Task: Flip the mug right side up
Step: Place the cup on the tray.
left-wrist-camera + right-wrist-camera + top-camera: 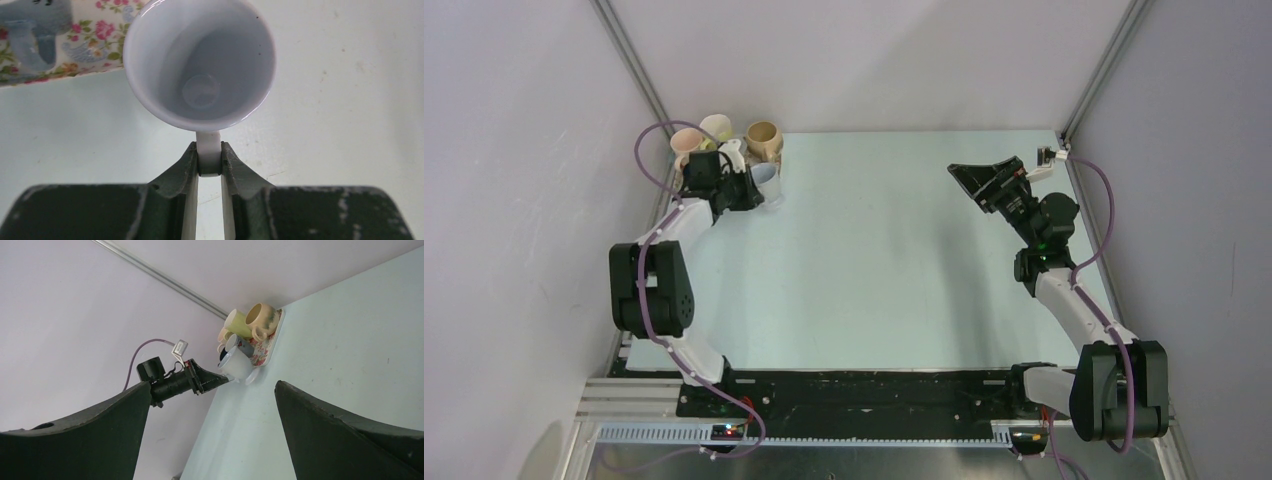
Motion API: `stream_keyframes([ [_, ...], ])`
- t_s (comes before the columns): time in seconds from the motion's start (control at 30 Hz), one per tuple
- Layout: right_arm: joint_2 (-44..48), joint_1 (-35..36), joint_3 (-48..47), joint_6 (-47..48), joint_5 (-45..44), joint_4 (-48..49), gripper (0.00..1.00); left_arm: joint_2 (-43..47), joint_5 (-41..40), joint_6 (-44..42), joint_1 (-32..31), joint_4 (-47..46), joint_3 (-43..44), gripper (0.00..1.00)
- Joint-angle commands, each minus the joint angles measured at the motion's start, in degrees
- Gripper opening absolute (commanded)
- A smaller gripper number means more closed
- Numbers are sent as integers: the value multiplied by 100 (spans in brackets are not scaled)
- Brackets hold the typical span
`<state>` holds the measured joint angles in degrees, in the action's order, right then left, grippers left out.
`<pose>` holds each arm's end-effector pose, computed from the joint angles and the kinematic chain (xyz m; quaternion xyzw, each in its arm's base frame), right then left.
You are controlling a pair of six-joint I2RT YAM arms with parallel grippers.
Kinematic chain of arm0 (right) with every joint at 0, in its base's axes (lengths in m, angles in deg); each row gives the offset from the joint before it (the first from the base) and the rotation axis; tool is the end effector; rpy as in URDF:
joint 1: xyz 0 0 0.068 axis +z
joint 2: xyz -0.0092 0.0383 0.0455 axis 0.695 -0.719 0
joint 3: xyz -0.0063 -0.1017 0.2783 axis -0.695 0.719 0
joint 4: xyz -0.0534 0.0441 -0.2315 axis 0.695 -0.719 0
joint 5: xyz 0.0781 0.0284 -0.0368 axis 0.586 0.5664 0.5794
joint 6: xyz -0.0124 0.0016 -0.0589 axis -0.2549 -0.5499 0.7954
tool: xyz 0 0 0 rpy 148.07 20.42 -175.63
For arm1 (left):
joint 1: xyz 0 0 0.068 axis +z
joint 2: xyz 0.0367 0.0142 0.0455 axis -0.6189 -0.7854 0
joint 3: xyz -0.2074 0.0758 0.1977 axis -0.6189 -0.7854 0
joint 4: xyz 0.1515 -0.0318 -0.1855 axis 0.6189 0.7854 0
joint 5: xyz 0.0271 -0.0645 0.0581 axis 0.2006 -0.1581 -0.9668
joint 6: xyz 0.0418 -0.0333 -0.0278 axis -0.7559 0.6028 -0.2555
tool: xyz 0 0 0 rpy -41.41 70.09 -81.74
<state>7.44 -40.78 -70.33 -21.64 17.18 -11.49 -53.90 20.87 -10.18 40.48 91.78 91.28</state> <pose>0.2426 0.0361 0.3460 0.1116 0.6321 0.5284 0.5557 0.3684 -0.0018 0.2626 0.0346 0.8922 -0.1705 0.4168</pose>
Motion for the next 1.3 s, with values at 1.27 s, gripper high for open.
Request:
stream_keyframes([
  [1.27, -47, -10, -41, 54, -53, 181, 100, -626, -827, -245, 74, -401, 908, 29],
])
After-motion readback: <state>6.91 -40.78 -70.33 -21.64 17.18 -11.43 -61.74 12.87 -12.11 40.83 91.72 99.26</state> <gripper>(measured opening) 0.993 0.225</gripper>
